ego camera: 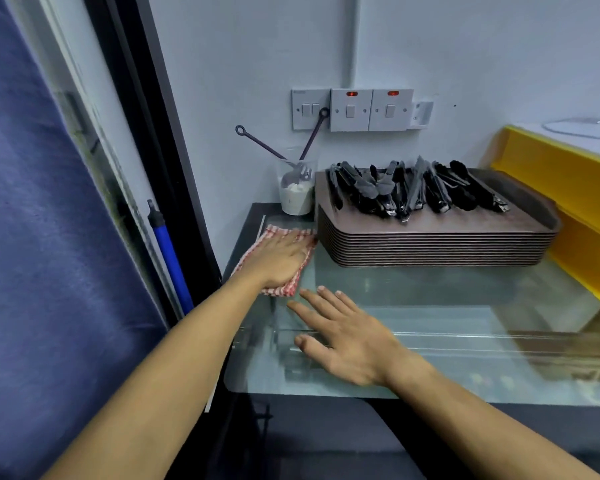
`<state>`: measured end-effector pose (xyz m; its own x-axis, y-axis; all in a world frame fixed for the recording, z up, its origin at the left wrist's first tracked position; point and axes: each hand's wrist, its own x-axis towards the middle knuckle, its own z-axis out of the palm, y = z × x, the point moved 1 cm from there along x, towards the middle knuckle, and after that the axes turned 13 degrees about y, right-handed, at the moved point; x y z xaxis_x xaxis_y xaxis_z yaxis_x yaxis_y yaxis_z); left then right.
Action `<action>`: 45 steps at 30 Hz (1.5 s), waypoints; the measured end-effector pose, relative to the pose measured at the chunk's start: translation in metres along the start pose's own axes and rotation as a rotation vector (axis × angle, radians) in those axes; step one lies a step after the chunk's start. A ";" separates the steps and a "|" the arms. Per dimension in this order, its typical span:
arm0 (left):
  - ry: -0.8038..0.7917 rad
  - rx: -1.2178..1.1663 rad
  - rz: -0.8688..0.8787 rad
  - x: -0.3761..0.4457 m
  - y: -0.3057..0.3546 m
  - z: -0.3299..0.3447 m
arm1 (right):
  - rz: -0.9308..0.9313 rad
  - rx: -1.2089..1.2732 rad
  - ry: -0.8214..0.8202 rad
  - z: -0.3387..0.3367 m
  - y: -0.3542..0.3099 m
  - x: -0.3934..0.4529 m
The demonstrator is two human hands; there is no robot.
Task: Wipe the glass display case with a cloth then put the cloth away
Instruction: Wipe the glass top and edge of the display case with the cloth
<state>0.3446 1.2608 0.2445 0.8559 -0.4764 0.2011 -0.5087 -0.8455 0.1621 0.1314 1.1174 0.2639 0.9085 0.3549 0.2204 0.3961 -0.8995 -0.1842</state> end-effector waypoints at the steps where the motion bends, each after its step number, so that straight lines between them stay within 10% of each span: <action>1: 0.025 0.000 -0.023 0.005 -0.010 -0.003 | 0.003 0.001 -0.001 0.000 0.000 0.000; 13: 0.083 0.012 -0.379 0.079 -0.055 -0.011 | 0.037 0.053 -0.003 -0.003 0.000 -0.001; 27: 0.074 -0.006 -0.278 0.022 0.000 -0.004 | 0.042 0.042 -0.040 -0.004 0.000 0.002; 34: 0.031 0.066 0.250 0.036 0.015 0.005 | 0.053 0.053 -0.045 -0.006 -0.002 0.002; 40: 0.029 0.031 -0.214 0.047 -0.028 -0.008 | 0.062 0.072 -0.043 -0.006 -0.002 0.001; 45: 0.085 0.077 0.113 0.049 0.024 0.002 | 0.061 0.079 -0.050 -0.008 -0.002 0.002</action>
<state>0.3744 1.2170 0.2565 0.7810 -0.5502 0.2956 -0.5899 -0.8052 0.0599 0.1317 1.1177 0.2719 0.9360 0.3142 0.1587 0.3473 -0.8977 -0.2712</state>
